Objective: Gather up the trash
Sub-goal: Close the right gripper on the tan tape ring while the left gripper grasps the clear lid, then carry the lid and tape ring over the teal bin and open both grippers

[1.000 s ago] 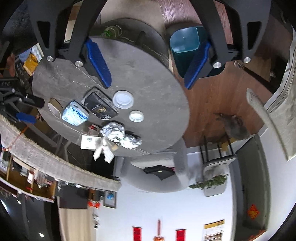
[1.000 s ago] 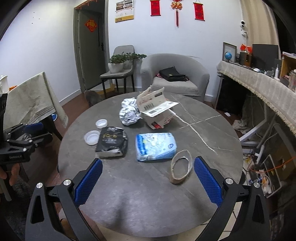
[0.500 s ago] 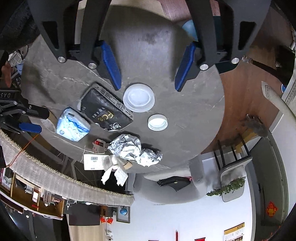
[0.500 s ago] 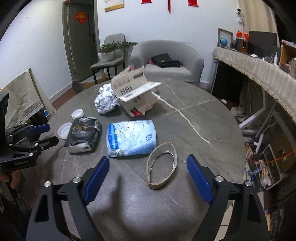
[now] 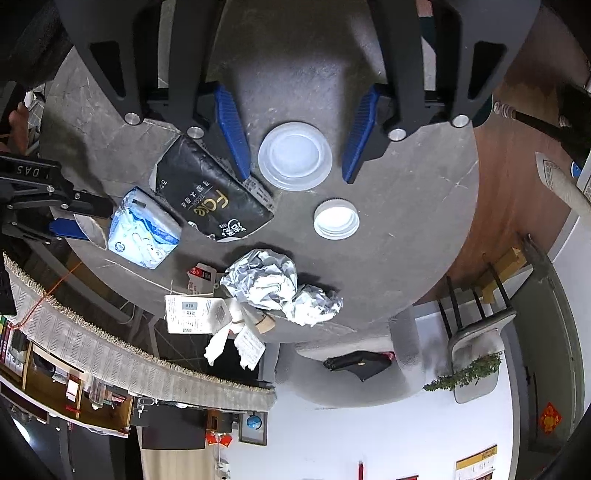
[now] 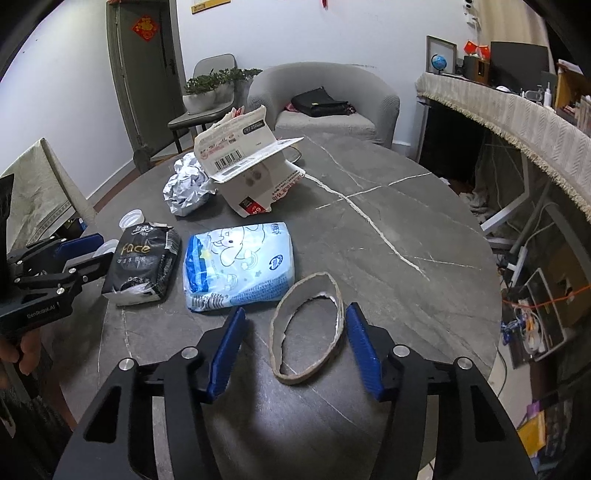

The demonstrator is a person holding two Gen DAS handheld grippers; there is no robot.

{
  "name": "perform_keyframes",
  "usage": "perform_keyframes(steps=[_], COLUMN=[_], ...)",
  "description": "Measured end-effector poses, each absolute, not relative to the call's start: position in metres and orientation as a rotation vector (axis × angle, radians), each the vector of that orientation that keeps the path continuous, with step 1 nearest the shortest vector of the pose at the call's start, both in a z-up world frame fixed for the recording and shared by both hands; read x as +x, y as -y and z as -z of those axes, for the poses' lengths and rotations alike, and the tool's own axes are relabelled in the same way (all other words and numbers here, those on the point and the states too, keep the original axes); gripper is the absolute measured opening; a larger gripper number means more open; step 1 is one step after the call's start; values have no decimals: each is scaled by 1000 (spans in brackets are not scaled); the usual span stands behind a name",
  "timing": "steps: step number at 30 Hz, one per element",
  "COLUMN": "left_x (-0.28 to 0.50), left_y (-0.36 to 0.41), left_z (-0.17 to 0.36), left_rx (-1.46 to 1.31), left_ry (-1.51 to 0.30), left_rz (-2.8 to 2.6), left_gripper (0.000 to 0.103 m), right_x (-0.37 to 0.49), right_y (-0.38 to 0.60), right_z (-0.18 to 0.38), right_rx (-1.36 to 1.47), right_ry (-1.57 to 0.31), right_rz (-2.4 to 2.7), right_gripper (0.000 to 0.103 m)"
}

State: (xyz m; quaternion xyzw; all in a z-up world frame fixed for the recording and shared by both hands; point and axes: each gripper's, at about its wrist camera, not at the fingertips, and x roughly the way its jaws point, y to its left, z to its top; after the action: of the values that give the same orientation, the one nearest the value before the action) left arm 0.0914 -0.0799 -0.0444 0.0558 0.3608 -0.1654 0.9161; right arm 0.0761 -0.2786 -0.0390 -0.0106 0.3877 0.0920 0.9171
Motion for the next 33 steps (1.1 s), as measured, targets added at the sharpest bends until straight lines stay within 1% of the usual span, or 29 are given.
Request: perform_keyframes(steps=[1,3,5,6,11,20,25,33], left_x=[92,95,96,96,95,83,81,86], left_y=[81,83,85,86,83,57,25,-45], left_z=[45,46,46,46,44,20,12,20], left_rx=[116,118,122,123,91,45,16,-37], left_ry=[-744,-750,-753,-754,-749,-660,-640,-665], left_rz=[339,339,346,347,361,330,261,159], left_gripper=[49,42,42,42,42,42,42,42], right_x=[77,77,78,78,77,69,82,112], right_y=[278,276,276,277,278,259,219,141], right_z=[39,39,38,38,34,2,-15,-38], right_rx=[-21,-26,-26,-15,-16,-42,-59,-72], right_ry=[-796,-795,-795,-794,-782,-700,-665,-624], right_rz=[-186,-174,-161,-155,-110,-129,-219,-369], right_gripper=[52,47,37,35,34,34,34,34])
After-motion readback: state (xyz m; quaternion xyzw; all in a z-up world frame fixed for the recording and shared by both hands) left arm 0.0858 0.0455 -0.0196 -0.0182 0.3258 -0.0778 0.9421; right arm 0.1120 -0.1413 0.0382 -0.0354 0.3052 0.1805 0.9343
